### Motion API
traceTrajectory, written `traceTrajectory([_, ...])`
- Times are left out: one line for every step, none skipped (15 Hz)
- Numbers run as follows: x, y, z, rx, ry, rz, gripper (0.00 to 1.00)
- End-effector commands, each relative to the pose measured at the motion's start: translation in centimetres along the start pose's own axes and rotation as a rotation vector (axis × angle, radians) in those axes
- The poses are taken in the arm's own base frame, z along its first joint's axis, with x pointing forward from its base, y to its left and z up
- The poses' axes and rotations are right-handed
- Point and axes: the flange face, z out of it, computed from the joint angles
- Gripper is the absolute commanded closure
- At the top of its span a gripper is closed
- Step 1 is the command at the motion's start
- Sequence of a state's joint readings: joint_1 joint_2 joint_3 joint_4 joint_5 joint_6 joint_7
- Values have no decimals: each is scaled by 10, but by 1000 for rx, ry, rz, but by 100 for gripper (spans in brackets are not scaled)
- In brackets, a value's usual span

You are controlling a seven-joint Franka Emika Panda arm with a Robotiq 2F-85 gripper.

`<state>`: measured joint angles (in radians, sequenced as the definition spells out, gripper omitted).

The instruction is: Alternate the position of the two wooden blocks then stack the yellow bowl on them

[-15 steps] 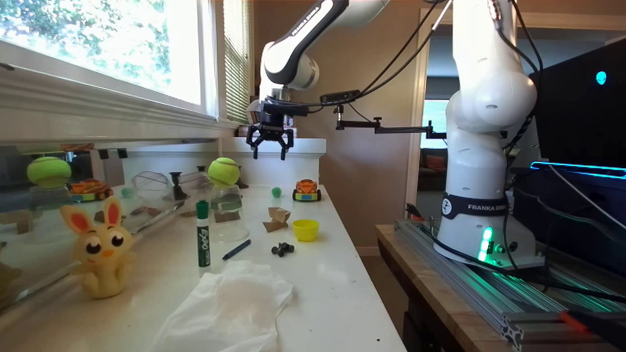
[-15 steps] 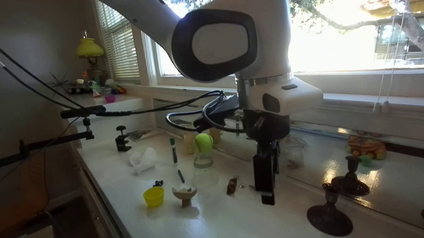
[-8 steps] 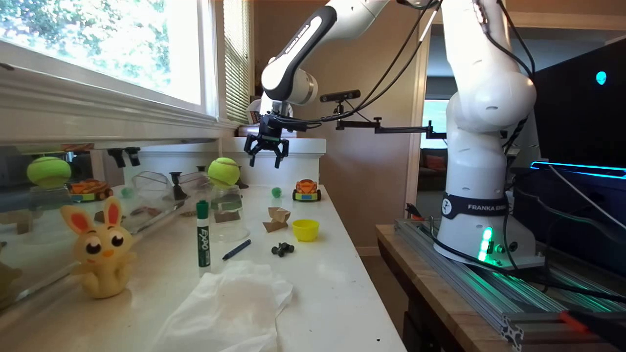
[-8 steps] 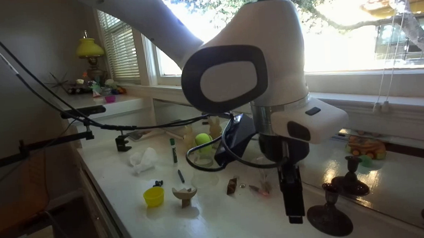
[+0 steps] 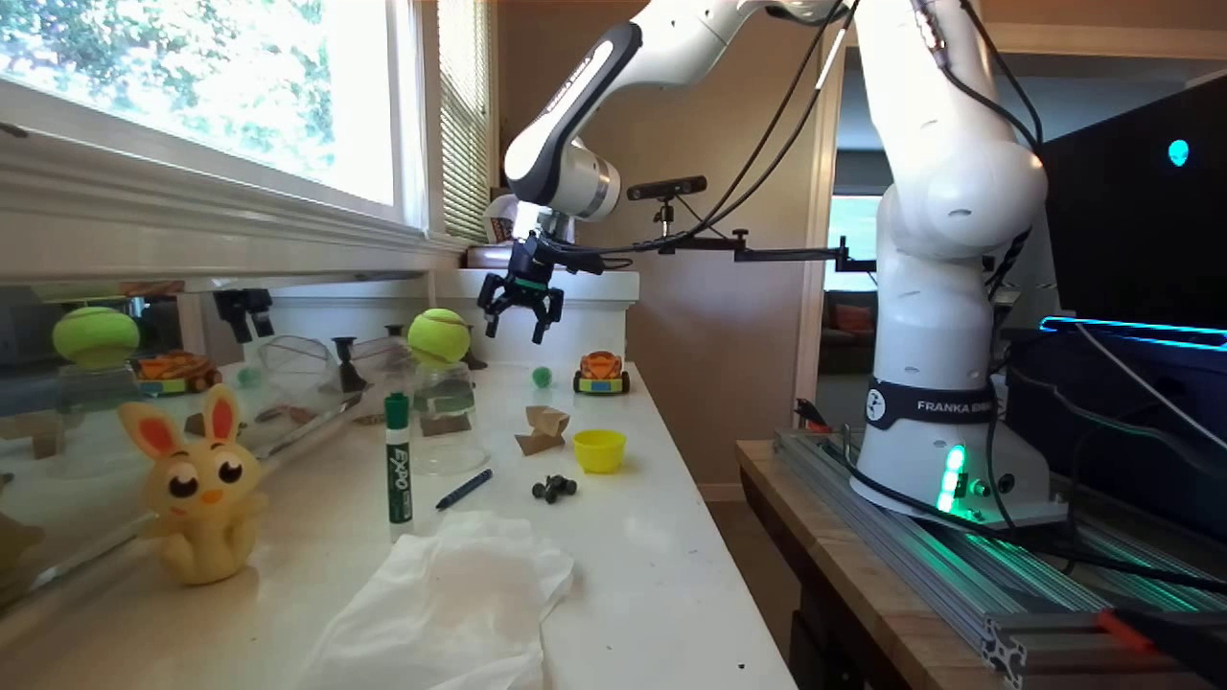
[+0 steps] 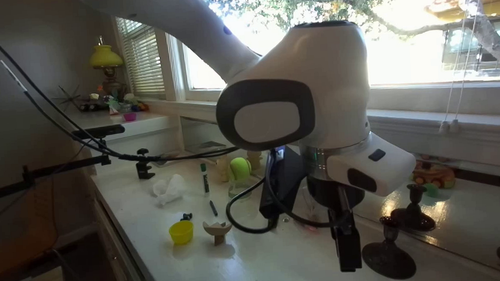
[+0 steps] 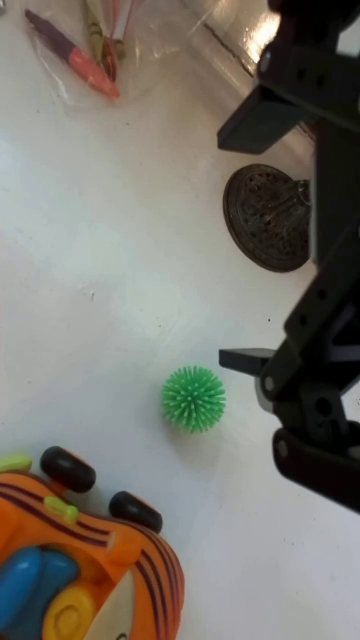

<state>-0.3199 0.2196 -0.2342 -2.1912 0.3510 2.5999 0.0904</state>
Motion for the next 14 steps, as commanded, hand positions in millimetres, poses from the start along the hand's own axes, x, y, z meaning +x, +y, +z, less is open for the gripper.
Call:
traceTrajectory([0,-1,0,0,-1,-1,0])
traceTrajectory([0,-1,0,0,-1,-1,0])
traceTrajectory([-2,-1,1,-8,-10,-20,0])
traceTrajectory([-2,-1,3,-14,-13,-28,0])
traceTrajectory([-2,0,4,-17,-15,-44,0])
traceTrajectory([-1,1,4,-18,-12,-61,0])
traceTrajectory([0,3,6,-29,-9,-74,0])
traceTrajectory([1,4,7,-31,-8,-90,0])
traceTrajectory([2,5,9,-33,-9,-105,0])
traceTrajectory([2,7,11,-39,-10,-118,0])
traceTrajectory([2,8,12,-37,-13,-133,0])
traceTrajectory([2,9,13,-36,-18,-145,0])
traceTrajectory([1,10,14,-36,-22,-160,0])
traceTrajectory([1,10,15,-33,-28,-173,0])
